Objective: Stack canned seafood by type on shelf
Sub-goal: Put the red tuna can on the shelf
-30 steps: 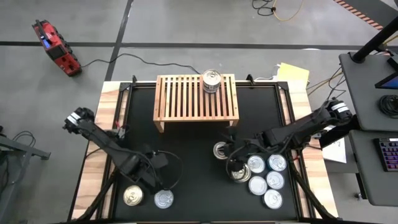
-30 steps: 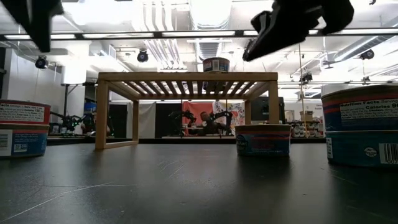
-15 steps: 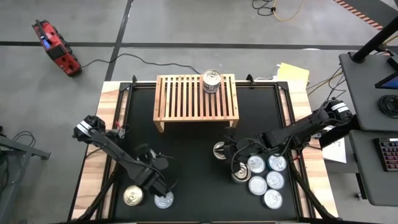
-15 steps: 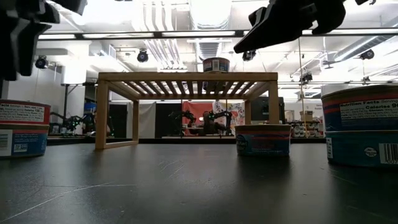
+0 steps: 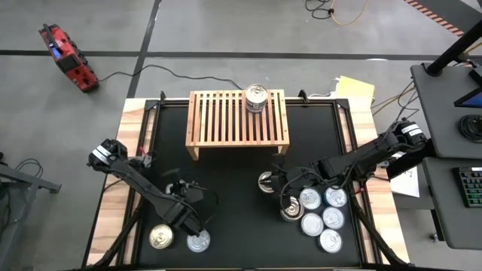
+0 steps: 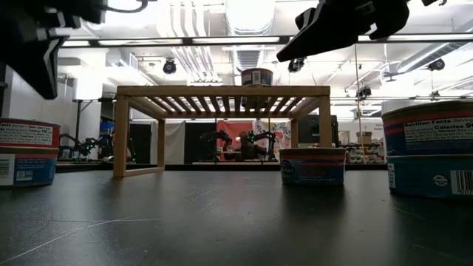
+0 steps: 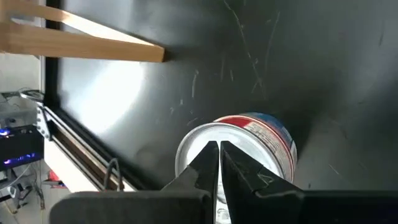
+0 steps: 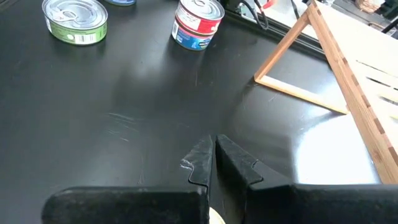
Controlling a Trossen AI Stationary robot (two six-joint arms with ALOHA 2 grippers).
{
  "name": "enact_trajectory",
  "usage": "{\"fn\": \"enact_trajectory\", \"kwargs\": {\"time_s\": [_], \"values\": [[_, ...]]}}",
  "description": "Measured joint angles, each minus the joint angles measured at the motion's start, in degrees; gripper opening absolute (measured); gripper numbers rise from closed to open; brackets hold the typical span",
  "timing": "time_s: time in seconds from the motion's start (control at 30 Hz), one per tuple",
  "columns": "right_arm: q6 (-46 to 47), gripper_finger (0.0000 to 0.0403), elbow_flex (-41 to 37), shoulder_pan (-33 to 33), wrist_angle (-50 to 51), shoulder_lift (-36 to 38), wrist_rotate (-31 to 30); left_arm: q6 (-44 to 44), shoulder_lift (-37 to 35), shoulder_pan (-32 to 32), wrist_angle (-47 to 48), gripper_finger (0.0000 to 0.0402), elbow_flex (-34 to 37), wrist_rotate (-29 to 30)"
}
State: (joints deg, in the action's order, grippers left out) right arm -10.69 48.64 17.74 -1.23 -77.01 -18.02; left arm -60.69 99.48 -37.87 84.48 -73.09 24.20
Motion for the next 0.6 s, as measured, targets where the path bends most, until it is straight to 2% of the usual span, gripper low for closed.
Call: {"fn": "enact_trajectory", "kwargs": {"time_s": [0.27, 0.6], "values": [[0.1, 0.0013, 0.0, 0.0, -0.2, 0.0, 0.0, 0.0, -0.2, 0.0, -4.3, 0.0000, 3.7, -0.8], [0.0, 0.0013, 0.0, 0.0, -0.8, 0.0, 0.0, 2.1, -0.2, 0.0, -11.6, 0.0000, 2.9, -1.2]]}}
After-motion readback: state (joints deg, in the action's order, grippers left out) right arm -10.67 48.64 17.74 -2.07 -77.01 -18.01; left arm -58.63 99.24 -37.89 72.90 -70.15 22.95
